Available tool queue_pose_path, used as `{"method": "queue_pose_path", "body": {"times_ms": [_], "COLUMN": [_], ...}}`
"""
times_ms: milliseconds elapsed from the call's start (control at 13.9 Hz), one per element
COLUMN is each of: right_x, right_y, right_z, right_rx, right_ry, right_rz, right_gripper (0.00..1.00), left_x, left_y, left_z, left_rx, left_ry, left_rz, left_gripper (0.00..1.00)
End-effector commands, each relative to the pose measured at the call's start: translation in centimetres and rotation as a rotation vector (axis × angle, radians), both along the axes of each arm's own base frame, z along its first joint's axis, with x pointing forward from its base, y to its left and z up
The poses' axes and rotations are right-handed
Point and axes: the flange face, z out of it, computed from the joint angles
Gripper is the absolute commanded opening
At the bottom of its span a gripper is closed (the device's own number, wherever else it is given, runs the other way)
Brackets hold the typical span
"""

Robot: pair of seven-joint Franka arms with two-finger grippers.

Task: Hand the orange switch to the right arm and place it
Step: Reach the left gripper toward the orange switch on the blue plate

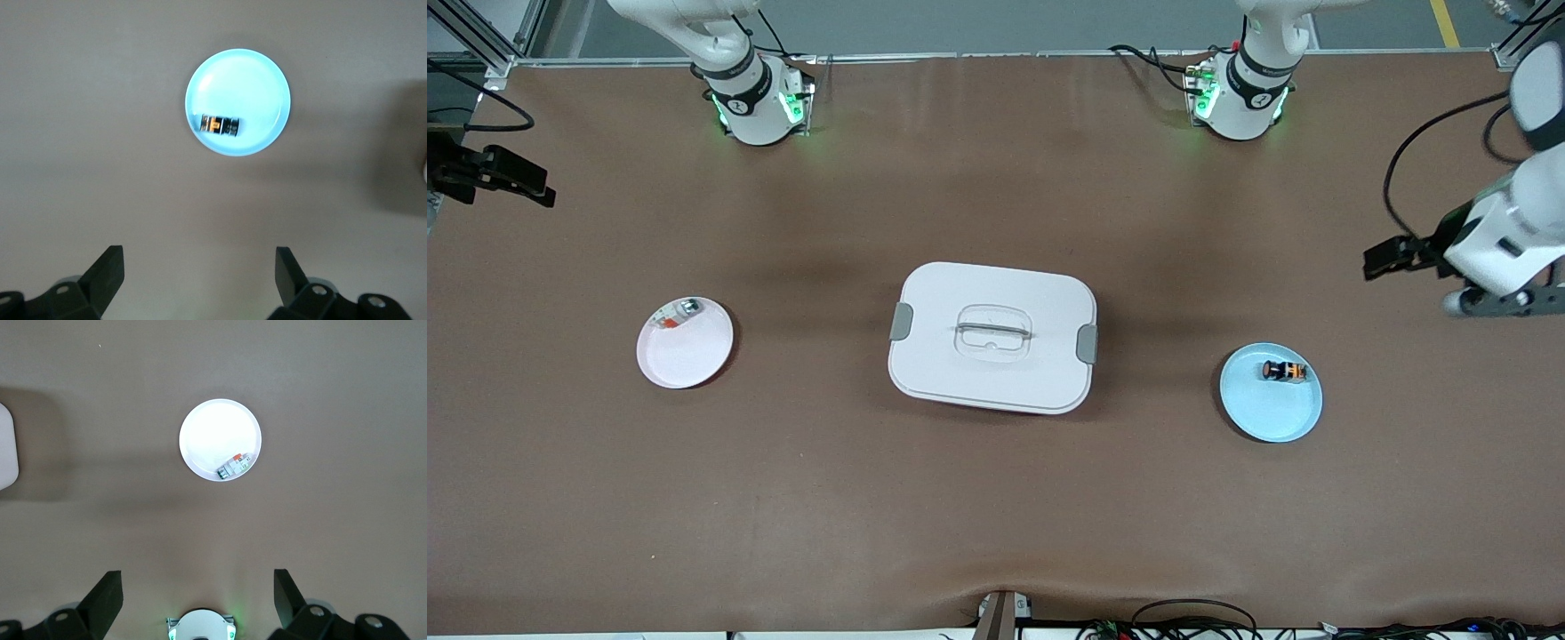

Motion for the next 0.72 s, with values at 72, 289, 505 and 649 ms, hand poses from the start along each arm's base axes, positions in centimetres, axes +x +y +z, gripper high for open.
{"method": "queue_pose_path", "body": {"times_ms": [72,289,505,649], "right_x": [-0.3,-0.2,-0.2,-0.2], "right_y": [0.2,0.3,0.3,0.3], "right_z": [0.6,0.5,0.5,0.5], "right_rx": [0.009,0.009,0.009,0.009], "right_ry": [-0.005,-0.003,-0.003,-0.003], "right_rz": [0.005,0.007,0.007,0.007], "right_gripper": [1.00,1.00,1.00,1.00], "left_x": [-1.3,-1.3,-1.1,-0.8], "left_y": [-0.1,-0.3,-0.6,-0.7], "left_z": [-6.1,-12.9,-18.0,-21.0], "left_rx": [-0.002,-0.012,-0.028,-0.039], "left_ry": [-0.055,-0.086,-0.116,-0.127], "left_rz": [-0.014,-0.028,-0.099,-0.154], "left_gripper": [1.00,1.00,1.00,1.00]}}
